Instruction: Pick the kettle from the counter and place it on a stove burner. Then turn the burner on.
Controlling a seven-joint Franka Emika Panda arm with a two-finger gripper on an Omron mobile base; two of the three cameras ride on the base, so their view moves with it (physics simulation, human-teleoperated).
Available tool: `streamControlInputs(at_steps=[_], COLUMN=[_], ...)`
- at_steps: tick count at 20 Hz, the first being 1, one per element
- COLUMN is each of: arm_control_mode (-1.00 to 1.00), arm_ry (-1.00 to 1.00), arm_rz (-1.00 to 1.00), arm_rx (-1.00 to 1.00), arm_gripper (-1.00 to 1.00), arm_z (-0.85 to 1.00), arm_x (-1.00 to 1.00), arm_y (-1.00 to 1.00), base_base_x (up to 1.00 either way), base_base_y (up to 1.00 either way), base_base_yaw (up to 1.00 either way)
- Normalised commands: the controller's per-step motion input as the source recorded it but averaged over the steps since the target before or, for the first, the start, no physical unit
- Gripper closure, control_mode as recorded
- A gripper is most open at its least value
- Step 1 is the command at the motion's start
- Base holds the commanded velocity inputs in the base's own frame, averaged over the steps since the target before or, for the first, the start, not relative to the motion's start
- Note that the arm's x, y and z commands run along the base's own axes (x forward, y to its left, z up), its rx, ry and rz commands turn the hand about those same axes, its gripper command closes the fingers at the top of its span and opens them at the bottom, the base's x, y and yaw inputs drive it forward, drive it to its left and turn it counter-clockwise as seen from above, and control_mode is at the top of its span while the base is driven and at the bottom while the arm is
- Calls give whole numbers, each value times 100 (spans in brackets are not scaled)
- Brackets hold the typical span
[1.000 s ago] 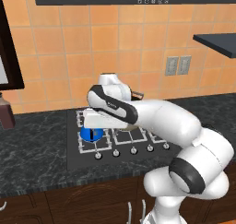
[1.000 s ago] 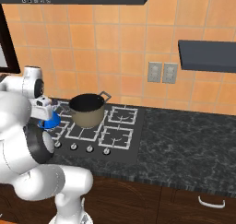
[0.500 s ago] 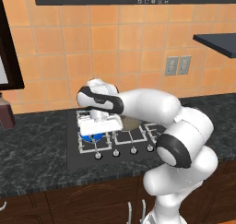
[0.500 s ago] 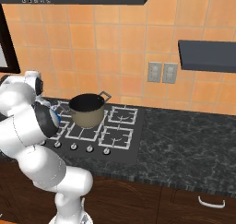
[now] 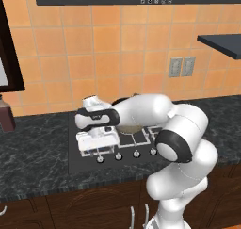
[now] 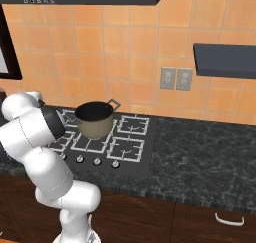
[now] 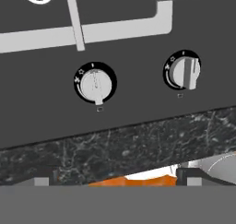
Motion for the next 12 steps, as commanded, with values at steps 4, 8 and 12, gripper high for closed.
streamControlInputs(at_steps=[4, 8, 12], arm_control_mode=[-100, -100, -100], arm_ry=[-15, -8, -1], arm_rz=[0, -2, -6], arm_rx=[0, 0, 0], arm_gripper=[-100, -100, -100], arm_z=[-46, -32, -3], arm_x=[2, 1, 0], arm_y=[0, 0, 0], base_base_x=[0, 0, 0], base_base_y=[0, 0, 0], base_base_yaw=[0, 0, 0])
